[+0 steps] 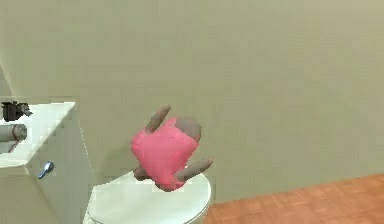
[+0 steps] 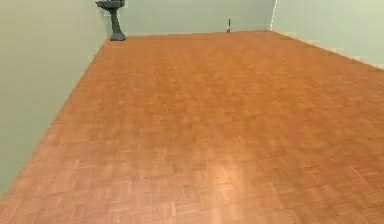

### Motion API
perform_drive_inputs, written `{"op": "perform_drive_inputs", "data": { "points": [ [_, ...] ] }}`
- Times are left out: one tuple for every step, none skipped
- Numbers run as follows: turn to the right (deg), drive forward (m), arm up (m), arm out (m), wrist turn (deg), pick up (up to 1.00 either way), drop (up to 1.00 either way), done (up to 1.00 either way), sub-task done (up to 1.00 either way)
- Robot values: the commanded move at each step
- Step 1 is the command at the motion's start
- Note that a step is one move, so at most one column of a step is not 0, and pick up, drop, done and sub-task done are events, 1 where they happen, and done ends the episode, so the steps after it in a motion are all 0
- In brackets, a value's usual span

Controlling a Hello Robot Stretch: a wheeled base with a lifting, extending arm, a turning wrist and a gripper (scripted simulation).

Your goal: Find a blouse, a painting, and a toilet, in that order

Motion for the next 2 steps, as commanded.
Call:
{"op": "perform_drive_inputs", "data": {
  "points": [
    [0.0,0.0,0.0,0.0,0.0,0.0,0.0,0.0,1.0],
    [45.0,0.0,0.0,0.0,0.0,0.0,0.0,0.0,0.0]
  ]
}}
